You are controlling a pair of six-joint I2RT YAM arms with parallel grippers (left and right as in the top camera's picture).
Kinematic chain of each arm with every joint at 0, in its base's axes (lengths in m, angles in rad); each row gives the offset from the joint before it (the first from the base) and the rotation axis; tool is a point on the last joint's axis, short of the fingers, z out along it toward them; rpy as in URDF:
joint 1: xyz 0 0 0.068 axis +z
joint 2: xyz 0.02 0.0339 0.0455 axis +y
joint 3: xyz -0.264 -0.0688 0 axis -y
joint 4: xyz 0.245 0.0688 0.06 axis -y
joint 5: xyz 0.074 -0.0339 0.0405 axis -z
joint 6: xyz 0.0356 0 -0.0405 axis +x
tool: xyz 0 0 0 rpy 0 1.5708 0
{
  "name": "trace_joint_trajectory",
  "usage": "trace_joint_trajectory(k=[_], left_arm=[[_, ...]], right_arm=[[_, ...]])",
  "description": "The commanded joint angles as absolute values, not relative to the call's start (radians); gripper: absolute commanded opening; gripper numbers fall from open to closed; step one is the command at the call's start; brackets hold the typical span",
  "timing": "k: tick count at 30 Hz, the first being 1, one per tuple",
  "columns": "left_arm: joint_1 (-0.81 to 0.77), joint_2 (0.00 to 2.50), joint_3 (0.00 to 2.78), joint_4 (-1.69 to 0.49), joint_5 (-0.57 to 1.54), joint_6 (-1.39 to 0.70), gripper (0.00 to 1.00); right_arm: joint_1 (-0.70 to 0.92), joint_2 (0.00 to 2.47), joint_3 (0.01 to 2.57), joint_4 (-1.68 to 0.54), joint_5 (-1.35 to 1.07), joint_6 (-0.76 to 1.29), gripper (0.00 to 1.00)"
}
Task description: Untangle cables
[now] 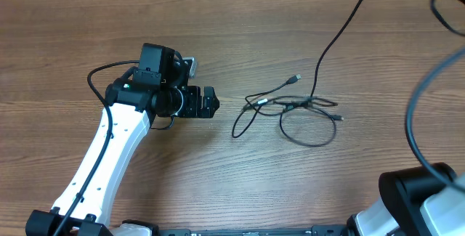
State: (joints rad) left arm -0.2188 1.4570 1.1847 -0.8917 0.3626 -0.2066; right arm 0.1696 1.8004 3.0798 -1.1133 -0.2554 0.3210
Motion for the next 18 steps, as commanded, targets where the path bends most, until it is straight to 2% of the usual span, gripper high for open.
trace_joint_trajectory(k=[1, 14, 17, 18], left_arm=[[-0.223, 1.451, 1.200, -0.890, 0.358, -0.205, 1.00], [-0.223, 1.451, 1.200, -0.890, 0.358, -0.206, 1.00], [-0.224, 1.451, 1.200, -0.799, 0.373, -0.259, 1.00], [-0.224, 1.451, 1.200, -0.746, 0.477, -0.263, 1.00]], right_arm=[[0.161, 1.799, 3.029, -1.066, -0.244, 0.338, 0.04], [0.161, 1.799, 2.879, -1.174, -0.240, 0.337, 0.04], [0.161, 1.799, 2.879, -1.212, -0.241, 0.337, 0.04], [0.161, 1.799, 2.879, -1.223, -0.241, 0.337, 0.04]])
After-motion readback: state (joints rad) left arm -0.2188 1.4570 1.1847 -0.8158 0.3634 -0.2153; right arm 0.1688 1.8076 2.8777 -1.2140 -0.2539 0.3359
